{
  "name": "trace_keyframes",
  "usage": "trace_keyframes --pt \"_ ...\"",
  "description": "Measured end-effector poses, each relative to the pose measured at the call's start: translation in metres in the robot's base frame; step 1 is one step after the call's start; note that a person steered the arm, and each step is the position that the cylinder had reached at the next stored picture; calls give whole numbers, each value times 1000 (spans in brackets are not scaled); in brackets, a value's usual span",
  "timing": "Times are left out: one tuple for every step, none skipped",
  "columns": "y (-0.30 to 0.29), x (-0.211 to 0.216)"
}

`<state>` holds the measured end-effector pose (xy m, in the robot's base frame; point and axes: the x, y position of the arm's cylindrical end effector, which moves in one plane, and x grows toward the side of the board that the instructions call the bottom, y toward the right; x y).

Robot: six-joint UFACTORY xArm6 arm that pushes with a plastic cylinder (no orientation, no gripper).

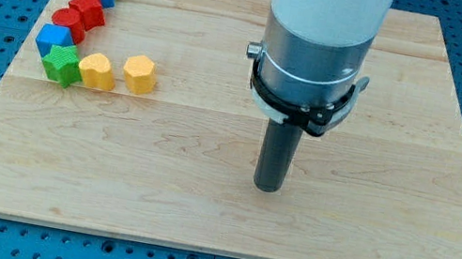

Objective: Move arm at top left corner of the board

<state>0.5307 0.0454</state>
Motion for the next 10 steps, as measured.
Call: trace_keyframes --pt "-13 0" --pt "-71 19" --pt "-146 22" --pt "-198 22" --pt "-238 22" --pt "-297 21" --pt "-341 -15" --pt "-350 -38" --pt "-350 -55" --pt "-349 -141"
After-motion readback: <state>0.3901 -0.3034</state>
